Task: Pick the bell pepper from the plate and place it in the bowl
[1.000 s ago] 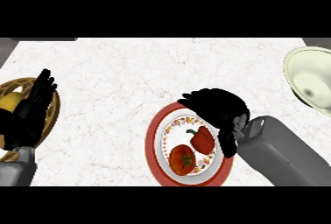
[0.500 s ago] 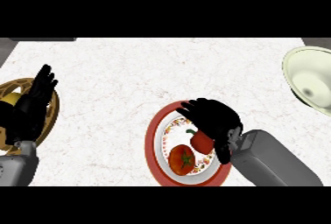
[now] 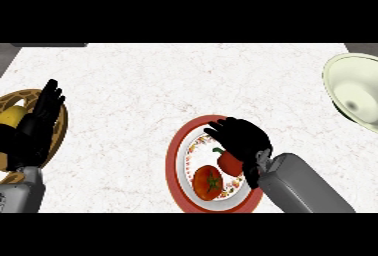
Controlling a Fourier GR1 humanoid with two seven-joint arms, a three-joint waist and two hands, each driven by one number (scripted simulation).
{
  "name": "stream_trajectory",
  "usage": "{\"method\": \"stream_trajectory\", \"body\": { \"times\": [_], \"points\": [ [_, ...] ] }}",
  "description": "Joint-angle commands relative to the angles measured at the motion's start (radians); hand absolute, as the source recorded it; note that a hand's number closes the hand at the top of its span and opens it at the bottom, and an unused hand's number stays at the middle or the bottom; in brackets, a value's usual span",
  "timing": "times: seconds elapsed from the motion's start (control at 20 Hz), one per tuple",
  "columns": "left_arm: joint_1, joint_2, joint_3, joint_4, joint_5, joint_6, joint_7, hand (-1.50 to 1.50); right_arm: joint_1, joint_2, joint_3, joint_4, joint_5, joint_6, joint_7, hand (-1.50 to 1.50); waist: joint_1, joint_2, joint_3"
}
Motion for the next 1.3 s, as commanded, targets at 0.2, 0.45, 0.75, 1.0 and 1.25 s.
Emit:
{"method": "stream_trajectory", "body": {
  "times": [0.2,0.45,0.75,1.0,1.25],
  "points": [
    [0.071,-0.05,0.005,-0.028,-0.046,-0.022,-0.04,0.0,0.021,0.095,-0.012,0.125,0.136,-0.081,-0.048,-1.5,0.003,0.0,0.0],
    [0.014,-0.04,0.04,-0.013,-0.035,-0.061,0.006,0.0,-0.001,0.108,-0.066,0.165,0.131,0.014,-0.098,1.5,0.0,0.0,0.0],
    [-0.037,-0.032,0.059,-0.005,-0.054,-0.064,0.053,0.0,-0.023,0.108,-0.085,0.277,0.166,-0.107,-0.258,1.5,0.001,0.001,0.0],
    [-0.01,-0.081,0.035,-0.017,-0.081,-0.039,0.029,0.0,-0.015,0.211,-0.064,0.3,0.212,-0.136,-0.207,1.5,0.001,0.0,0.0],
    [-0.026,-0.041,0.091,0.001,-0.047,-0.094,0.035,0.0,-0.025,0.137,-0.137,0.282,0.265,-0.261,-0.28,1.5,-0.001,0.0,0.0]
  ]
}}
